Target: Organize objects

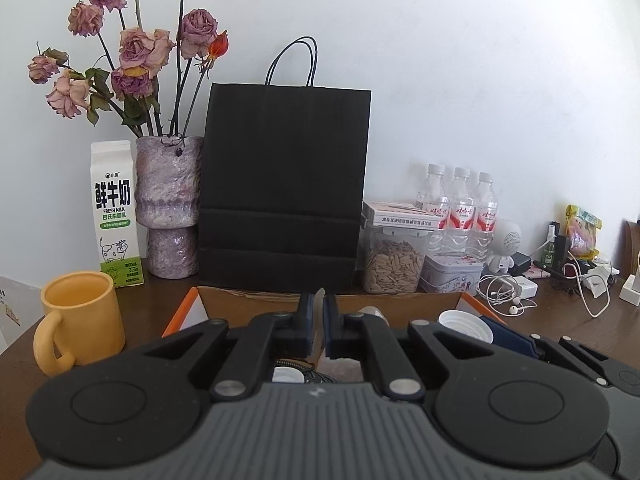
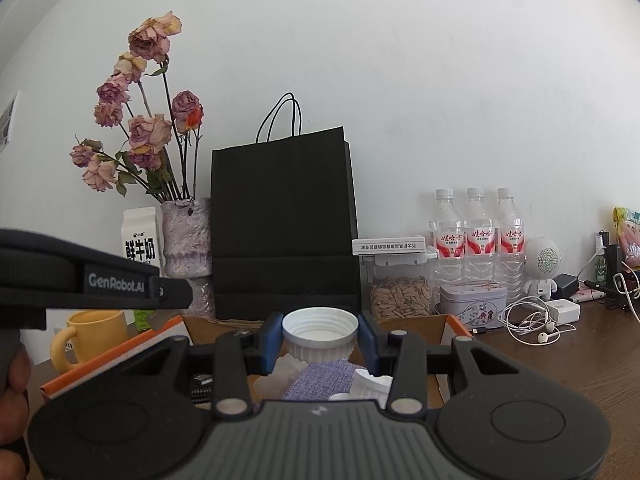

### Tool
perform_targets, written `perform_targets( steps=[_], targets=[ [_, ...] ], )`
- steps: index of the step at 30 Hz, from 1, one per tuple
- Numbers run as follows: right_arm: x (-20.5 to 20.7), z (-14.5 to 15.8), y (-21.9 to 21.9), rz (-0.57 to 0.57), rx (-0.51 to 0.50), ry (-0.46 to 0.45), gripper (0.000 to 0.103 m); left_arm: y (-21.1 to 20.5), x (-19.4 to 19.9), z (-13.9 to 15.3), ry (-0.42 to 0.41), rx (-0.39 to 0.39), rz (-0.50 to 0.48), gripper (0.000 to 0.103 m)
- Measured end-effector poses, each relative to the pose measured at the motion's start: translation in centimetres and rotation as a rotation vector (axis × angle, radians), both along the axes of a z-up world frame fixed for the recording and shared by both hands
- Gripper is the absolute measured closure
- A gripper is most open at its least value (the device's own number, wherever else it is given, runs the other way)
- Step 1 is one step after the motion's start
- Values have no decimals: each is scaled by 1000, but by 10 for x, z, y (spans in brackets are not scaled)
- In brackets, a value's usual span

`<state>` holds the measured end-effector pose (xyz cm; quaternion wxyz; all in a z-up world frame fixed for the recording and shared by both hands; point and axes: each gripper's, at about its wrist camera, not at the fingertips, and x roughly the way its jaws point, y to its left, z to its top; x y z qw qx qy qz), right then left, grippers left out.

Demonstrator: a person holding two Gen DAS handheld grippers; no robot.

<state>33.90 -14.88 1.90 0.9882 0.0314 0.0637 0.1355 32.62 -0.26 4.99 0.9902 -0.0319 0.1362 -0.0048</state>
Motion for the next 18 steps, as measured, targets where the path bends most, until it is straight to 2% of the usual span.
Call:
perform_targets(
  steps=[5,6,7,8,9,10,14,18],
  targets=[
    [1,-2,-3,2,3,29,64,-1,0,-5,10,-3,15,94],
    [2,-3,-3,-1,1,38,58,-1,0,-5,10,-3,23,87],
    [3,-3,-3,-4,-2,49,44,0,0,-5,8,-6,27,71],
    [3,-3,-3,-11,-3,56,36,1,0,-5,4,-9,34,59],
    [3,-3,-3,-20,-1,52,23,2,-1,-5,-2,-11,50,29],
    [2,-3,-4,-32,1,44,16,2,-2,-4,-7,-11,69,0],
    [0,-3,-5,-37,5,38,4,3,-3,-3,-21,-1,111,0],
    [-1,-3,-6,-40,9,36,3,4,-3,-4,-17,-11,111,0]
  ],
)
